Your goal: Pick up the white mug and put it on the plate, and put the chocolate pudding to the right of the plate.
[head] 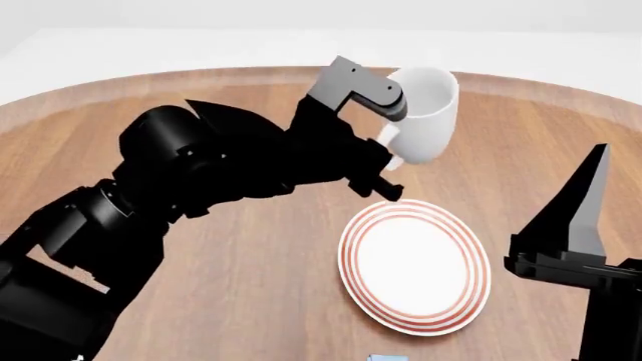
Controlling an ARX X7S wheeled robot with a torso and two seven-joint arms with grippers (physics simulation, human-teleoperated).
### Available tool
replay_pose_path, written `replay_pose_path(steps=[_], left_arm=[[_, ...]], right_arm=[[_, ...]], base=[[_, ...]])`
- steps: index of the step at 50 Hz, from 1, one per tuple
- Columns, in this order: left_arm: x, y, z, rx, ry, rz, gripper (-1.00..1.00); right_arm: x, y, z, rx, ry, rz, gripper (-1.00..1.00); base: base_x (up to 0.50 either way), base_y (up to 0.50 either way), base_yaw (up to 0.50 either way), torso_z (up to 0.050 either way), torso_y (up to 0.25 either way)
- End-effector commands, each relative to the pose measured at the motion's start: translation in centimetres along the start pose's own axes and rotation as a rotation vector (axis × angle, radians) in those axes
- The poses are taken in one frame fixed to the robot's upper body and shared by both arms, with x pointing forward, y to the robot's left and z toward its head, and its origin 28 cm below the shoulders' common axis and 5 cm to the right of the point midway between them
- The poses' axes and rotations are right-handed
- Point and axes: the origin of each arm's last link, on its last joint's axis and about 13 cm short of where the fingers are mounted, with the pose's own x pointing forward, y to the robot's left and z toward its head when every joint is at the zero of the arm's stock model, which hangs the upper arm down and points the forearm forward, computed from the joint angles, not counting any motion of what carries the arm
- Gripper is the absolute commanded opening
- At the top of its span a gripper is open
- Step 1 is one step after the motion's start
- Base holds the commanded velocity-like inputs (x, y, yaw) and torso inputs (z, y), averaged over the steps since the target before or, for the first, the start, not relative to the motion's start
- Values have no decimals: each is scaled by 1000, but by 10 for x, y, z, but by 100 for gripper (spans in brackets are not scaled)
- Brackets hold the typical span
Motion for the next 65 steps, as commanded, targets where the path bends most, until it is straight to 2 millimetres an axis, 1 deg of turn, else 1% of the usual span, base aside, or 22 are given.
replay_pose_path(steps=[1,7,9,16,19,27,36,51,65], left_arm=[[27,-10,-17,-31,55,-75,-100],[34,-12,-26,-37,71,-85,-100],[35,-15,-28,-37,68,-105,-100],[44,-15,-38,-67,94,-109,-100],[46,-18,-40,-58,102,-117,-100],[55,-16,-46,-72,155,-113,-100],[60,-12,-46,-59,198,-80,-100],[65,-17,-51,6,259,-70,-100],[70,-20,-57,4,266,-80,-100]], right_arm=[[1,-2,2,-20,-18,0,100],[1,-2,2,-20,-20,-2,100],[1,-2,2,-20,-19,-2,100],[1,-2,2,-18,-19,-3,100],[1,-2,2,-17,-18,-1,100],[1,-2,2,-16,-19,-3,100],[1,-2,2,-14,-17,-2,100],[0,-2,2,-10,-20,-4,100],[0,-2,2,-4,-17,-5,100]], base=[[0,0,0,0,0],[0,0,0,0,0],[0,0,0,0,0],[0,0,0,0,0],[0,0,0,0,0],[0,0,0,0,0],[0,0,0,0,2],[0,0,0,0,0],[0,0,0,0,0]])
